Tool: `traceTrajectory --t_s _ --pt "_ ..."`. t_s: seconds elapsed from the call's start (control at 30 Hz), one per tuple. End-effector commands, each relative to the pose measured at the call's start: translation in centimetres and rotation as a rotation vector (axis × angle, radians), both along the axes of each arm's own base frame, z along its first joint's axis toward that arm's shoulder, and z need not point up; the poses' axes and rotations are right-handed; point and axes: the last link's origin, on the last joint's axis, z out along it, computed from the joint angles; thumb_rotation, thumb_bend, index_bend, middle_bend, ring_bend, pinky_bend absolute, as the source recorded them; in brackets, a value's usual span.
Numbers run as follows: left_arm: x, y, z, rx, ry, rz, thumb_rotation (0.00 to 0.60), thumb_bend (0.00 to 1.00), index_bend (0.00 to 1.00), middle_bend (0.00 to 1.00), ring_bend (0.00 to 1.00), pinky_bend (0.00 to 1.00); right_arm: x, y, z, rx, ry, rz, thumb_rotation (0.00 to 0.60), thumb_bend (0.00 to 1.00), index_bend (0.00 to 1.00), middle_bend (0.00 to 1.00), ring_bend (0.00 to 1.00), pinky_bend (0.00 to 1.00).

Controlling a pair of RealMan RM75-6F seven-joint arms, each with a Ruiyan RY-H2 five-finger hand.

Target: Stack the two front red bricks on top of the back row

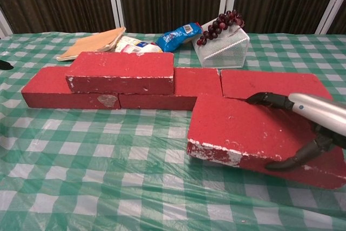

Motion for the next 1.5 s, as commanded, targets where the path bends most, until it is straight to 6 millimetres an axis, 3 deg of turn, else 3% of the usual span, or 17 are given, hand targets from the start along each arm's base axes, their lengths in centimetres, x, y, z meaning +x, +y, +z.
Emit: traceTrajectory --t_s 0.03,0.23,0.37,0.6,0.83,1.17,1.5 --pt "0.0 -0.1 0.0 0.006 0.005 -0.001 0.6 0.25 0.0 0.0 0.0 0.04 0.4 -1.3 1.5 -0.036 -0.011 0.044 0.6 0.15 0.49 0.4 0.33 0.54" --pt "-0.1 -0.2 0.1 0.032 0.039 -0.003 0.6 0.26 0.0 0.0 0.0 0.04 1.3 -5.4 5.0 -0.059 -0.058 0.13 0.6 0.15 0.51 0.42 0.35 0.54" --pt "-0.2 0.0 -0.1 0.056 0.063 0.007 0.6 0.26 0.0 0.0 0.0 0.04 2.5 -9.5 7.2 -0.053 -0.061 0.183 0.6 0.15 0.51 0.42 0.35 0.54" --pt "-0.7 0.5 -0.8 0.083 0.118 0.03 0.6 0.26 0.0 0.0 0.0 0.04 4.3 -14.5 8.4 0.045 -0.012 0.245 0.6 0.15 0.5 0.42 0.35 0.54" --pt "-1.0 0.9 -1.2 0.094 0.145 0.053 0.6 0.26 0.0 0.0 0.0 0.04 3.3 -16.3 9.2 0.079 0.027 0.246 0.6 0.15 0.48 0.42 0.35 0.54" --pt "-1.3 1.2 -1.5 0.094 0.16 0.064 0.6 0.26 0.0 0.0 0.0 0.04 1.2 -18.4 7.6 0.108 0.013 0.197 0.6 0.17 0.48 0.42 0.35 0.53" --pt "-1.4 1.3 -1.5 0.097 0.159 0.068 0.6 0.26 0.0 0.0 0.0 0.04 0.6 -19.7 6.4 0.106 -0.007 0.184 0.6 0.17 0.47 0.42 0.35 0.53"
